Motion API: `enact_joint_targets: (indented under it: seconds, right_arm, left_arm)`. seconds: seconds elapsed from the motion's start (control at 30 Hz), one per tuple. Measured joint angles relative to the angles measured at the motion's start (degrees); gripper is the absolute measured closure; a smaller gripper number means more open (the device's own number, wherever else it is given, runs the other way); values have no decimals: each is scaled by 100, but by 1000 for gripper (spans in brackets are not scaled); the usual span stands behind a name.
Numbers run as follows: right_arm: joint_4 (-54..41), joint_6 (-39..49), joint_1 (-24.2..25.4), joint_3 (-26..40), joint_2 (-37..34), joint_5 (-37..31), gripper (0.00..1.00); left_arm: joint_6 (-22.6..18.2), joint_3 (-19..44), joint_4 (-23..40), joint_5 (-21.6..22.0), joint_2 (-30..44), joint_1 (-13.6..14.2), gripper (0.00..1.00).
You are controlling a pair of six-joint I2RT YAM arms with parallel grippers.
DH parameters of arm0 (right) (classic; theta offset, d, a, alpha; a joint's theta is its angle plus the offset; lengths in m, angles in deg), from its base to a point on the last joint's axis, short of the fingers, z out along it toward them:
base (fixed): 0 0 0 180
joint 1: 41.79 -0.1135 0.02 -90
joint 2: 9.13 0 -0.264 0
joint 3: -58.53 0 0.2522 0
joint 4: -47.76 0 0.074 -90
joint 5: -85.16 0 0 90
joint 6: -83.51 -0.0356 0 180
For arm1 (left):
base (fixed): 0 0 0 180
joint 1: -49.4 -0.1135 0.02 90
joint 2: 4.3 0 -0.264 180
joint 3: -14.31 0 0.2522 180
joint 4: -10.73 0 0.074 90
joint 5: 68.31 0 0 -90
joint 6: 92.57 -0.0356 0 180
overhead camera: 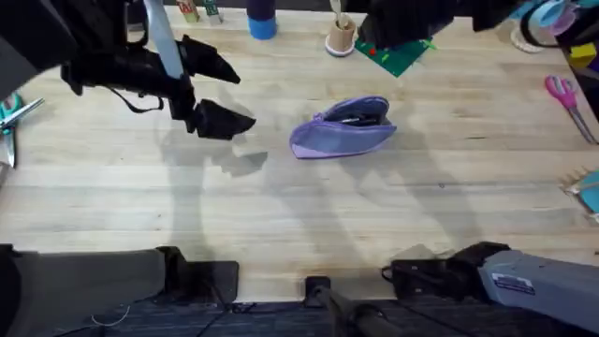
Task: Unzip the bag, pick up the pens from the table one at a time and place them inside, then zip the bag closed.
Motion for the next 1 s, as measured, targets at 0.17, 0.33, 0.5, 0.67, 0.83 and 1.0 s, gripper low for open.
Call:
enact_joint_targets:
  seconds: [0.17,0.33,0.5,0.67,0.83,1.0]
  right_arm:
    - [43,-229,-9,0,-149,0,5]
    - [42,-503,-46,0,-474,-1,6]
    - [43,-624,-79,0,-612,0,6]
    - [44,-648,-81,0,-612,0,5]
    - [45,-660,-80,0,-612,0,5]
    - [43,-968,-81,0,-612,0,5]
  left_arm:
    - [-438,-242,-417,-49,0,2,6]
    - [-588,-339,-476,-61,79,2,8]
    - [-626,-344,-607,-124,371,2,6]
    - [-630,-346,-640,-168,429,2,6]
    - [-630,-346,-640,-182,430,2,5]
    - [-630,-346,-595,-287,431,2,6]
